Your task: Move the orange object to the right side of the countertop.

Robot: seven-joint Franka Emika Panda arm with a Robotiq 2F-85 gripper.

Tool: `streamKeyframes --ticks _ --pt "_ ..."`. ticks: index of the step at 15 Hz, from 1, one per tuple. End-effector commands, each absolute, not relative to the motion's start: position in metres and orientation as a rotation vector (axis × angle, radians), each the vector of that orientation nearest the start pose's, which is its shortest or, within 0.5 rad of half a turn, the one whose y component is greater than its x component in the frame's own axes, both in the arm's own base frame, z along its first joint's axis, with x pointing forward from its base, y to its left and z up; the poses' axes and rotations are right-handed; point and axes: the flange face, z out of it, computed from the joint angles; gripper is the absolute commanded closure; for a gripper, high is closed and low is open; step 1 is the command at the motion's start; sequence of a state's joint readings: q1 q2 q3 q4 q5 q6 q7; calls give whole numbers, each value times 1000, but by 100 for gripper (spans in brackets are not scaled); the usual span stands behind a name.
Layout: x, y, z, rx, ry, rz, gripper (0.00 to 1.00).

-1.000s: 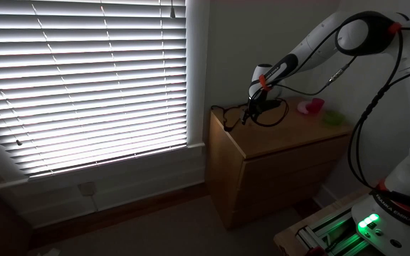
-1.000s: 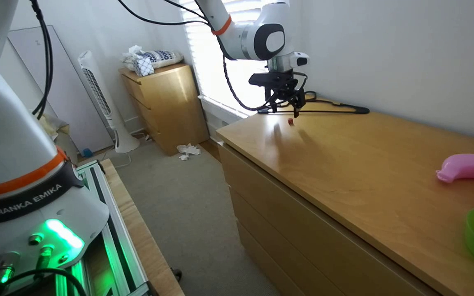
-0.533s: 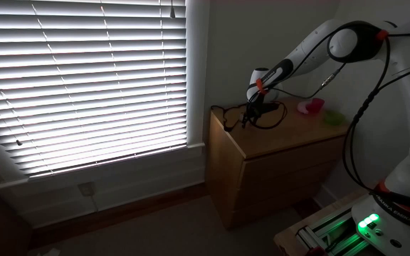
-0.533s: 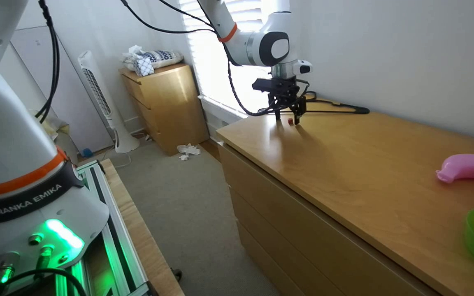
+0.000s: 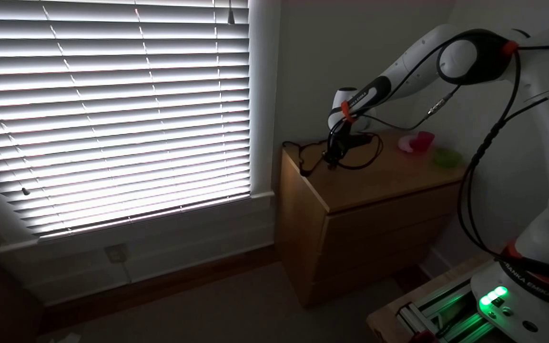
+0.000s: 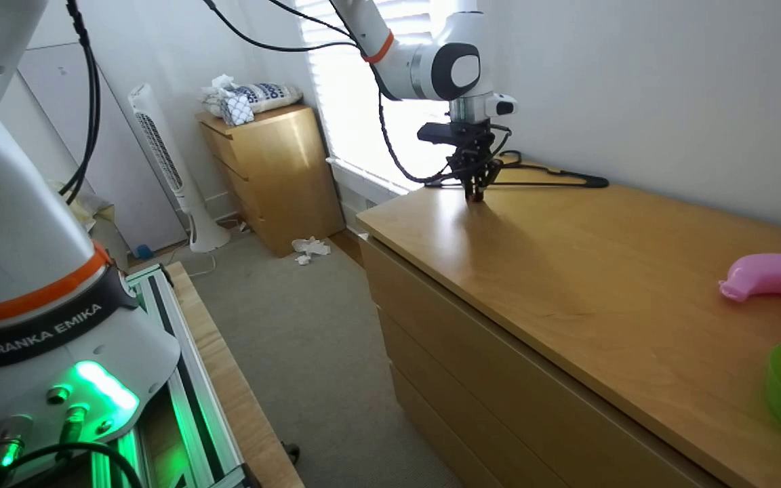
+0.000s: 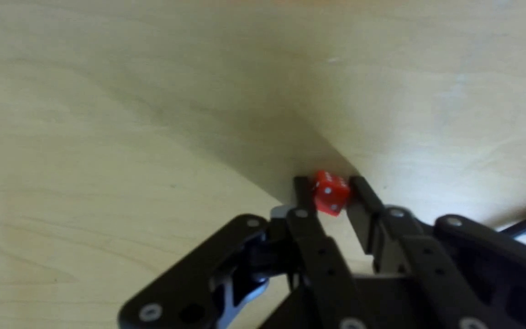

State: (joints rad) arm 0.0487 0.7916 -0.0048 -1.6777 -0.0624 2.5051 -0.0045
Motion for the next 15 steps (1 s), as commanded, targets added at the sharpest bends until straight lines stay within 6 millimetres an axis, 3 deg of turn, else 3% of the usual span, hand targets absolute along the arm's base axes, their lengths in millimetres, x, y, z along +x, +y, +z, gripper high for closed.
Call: streamKeyframes --ticks 1,5,9,15 --pt "679 25 139 -3186 -123 -10 100" --pt "680 4 161 -3157 -51 -12 96" --pt "673 -37 194 -3141 141 -57 96" --pt "631 -111 215 -3052 502 -98 96"
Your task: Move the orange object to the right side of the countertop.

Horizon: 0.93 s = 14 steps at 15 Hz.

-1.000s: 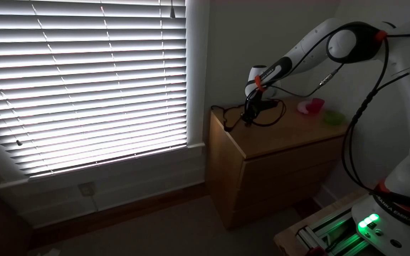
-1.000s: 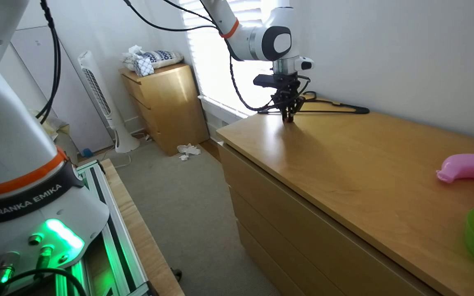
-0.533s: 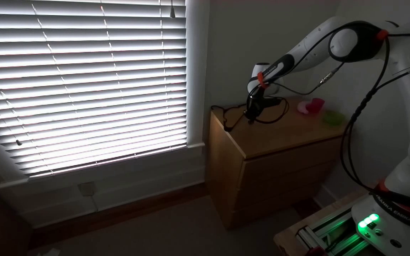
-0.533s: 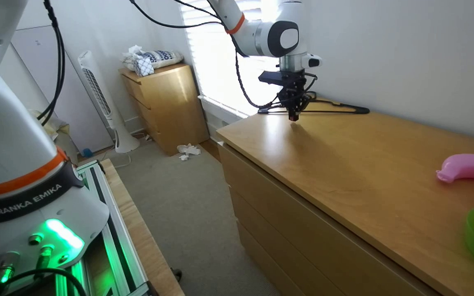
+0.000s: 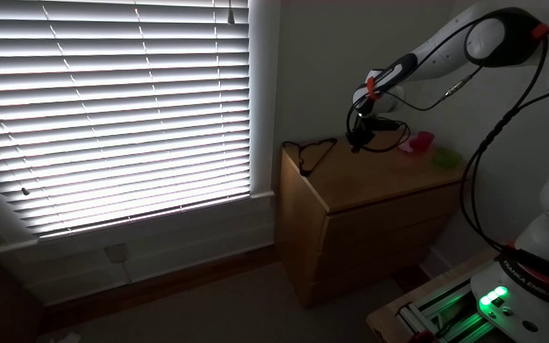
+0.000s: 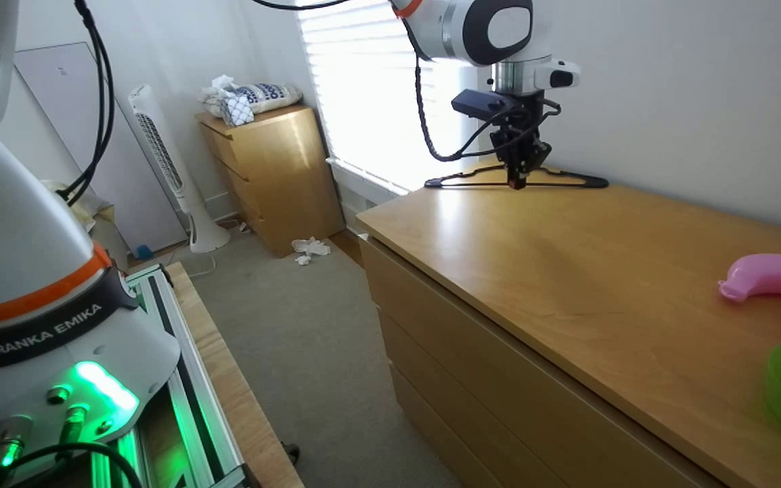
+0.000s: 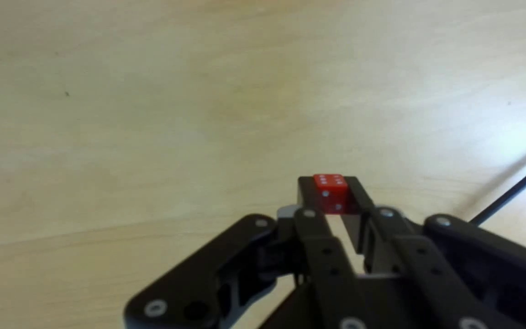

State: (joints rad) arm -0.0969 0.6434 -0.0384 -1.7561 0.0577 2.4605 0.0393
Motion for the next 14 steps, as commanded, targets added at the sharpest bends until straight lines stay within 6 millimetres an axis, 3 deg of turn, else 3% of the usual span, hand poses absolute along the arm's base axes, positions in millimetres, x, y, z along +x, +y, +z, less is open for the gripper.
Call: streamKeyframes --ticks 1,7,11,14 --pt "622 -121 215 -3036 561 -104 96" --pt "582 -181 227 -2968 1013 -350 96" --pt "563 -204 233 -2938 1332 -458 96" --pt "560 -215 240 -2947 1546 -508 96"
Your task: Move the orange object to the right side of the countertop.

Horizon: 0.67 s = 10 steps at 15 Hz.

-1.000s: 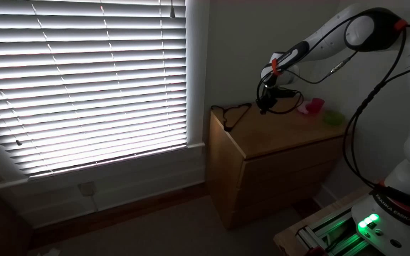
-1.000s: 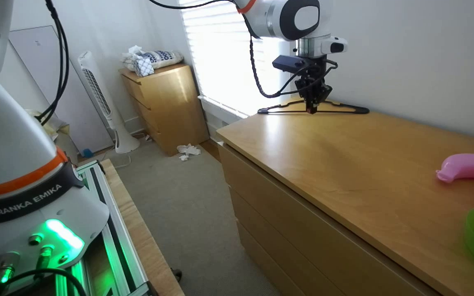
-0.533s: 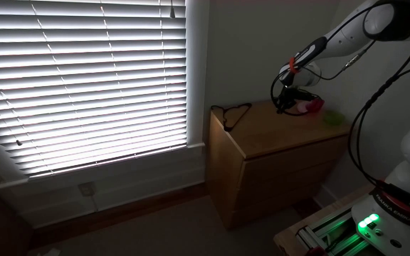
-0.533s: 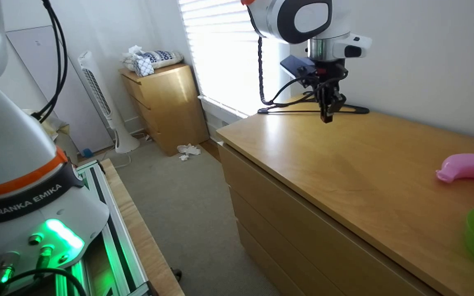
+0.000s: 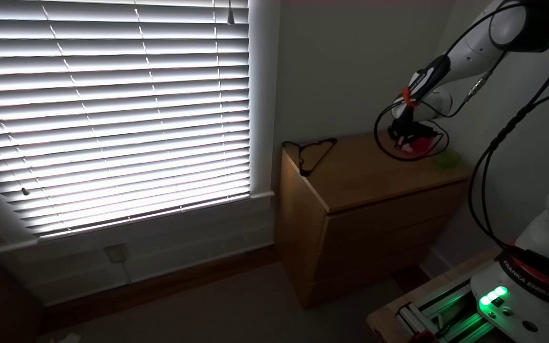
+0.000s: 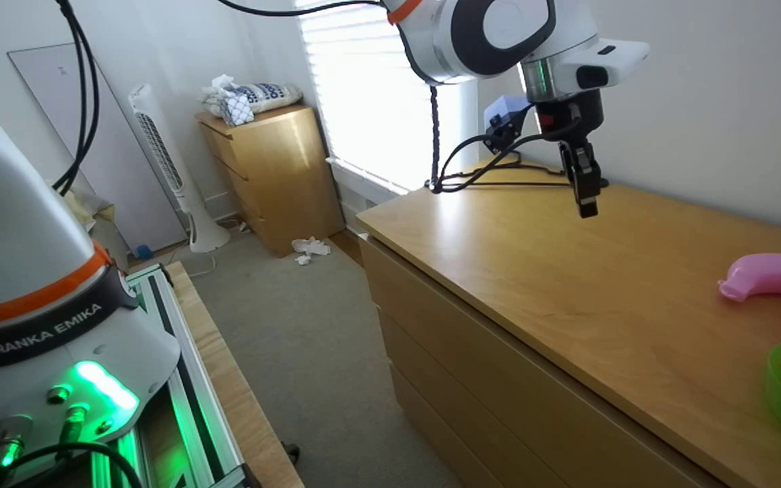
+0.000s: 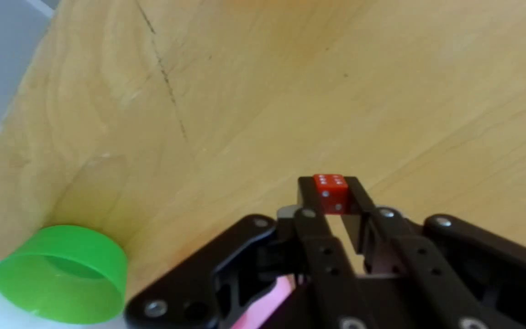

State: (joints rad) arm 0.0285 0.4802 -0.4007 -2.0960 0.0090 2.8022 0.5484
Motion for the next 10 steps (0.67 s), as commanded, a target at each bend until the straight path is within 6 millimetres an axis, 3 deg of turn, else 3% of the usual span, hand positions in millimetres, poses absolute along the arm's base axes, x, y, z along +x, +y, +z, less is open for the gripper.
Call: streamKeyframes --ticks 1,6,10 --pt "562 -215 243 -2942 1617 -526 96" --pt "571 -213 251 -2949 1889 -634 96" --pt "573 -214 225 -2916 2019 -582 96"
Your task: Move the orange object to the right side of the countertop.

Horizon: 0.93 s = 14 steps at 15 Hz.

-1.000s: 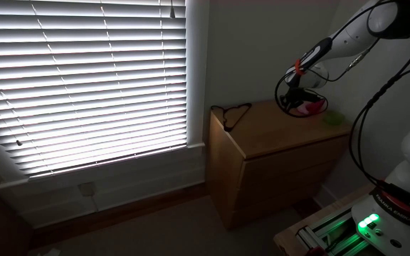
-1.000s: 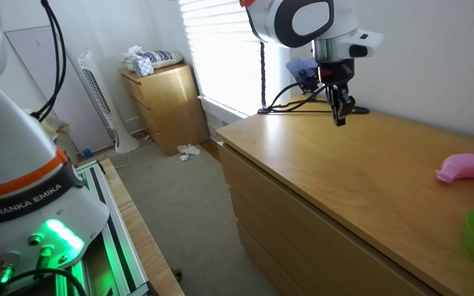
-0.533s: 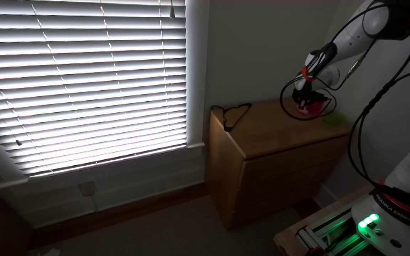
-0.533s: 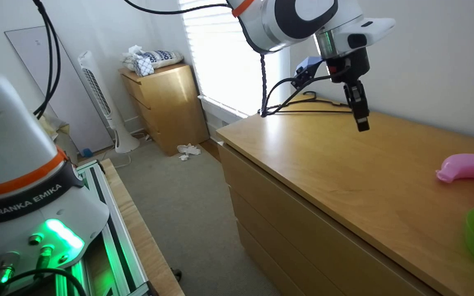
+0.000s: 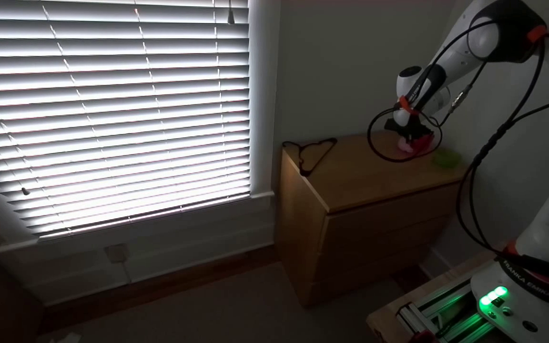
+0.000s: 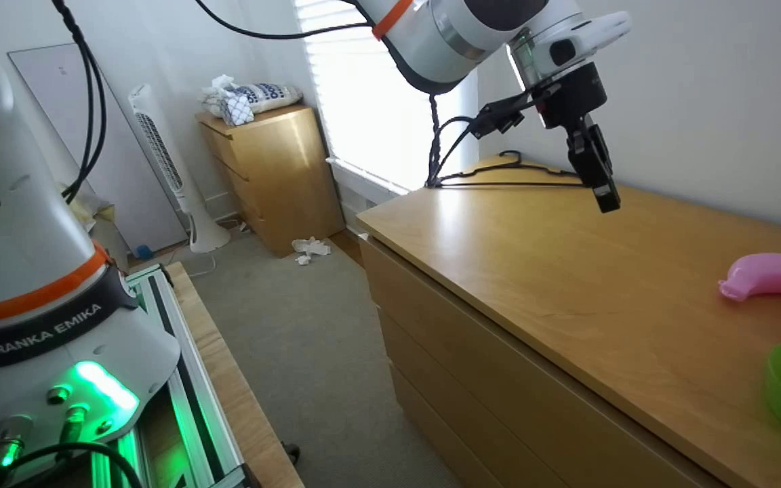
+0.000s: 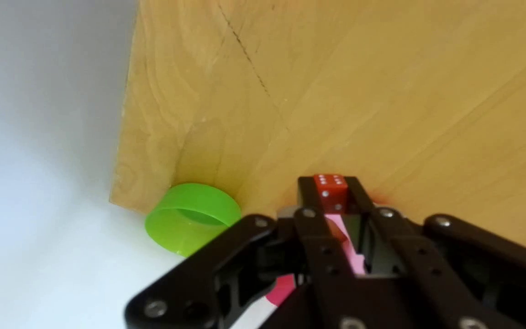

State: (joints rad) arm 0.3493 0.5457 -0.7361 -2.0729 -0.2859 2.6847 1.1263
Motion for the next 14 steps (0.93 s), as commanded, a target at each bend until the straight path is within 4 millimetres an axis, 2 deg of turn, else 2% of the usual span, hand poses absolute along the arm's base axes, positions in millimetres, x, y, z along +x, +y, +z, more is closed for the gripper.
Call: streamKeyframes --ticks 1,5,8,12,13,14 --pt "575 -221 220 -2889 2057 -599 96" --pt "583 -245 210 -2847 2152 -695 96" --pt "594 -260 211 -2854 2136 -761 96" --pt "605 -269 213 -2862 2145 -772 96" --pt "606 -269 212 -2867 2137 -747 57" --pt "607 -269 211 -2877 2140 -743 56"
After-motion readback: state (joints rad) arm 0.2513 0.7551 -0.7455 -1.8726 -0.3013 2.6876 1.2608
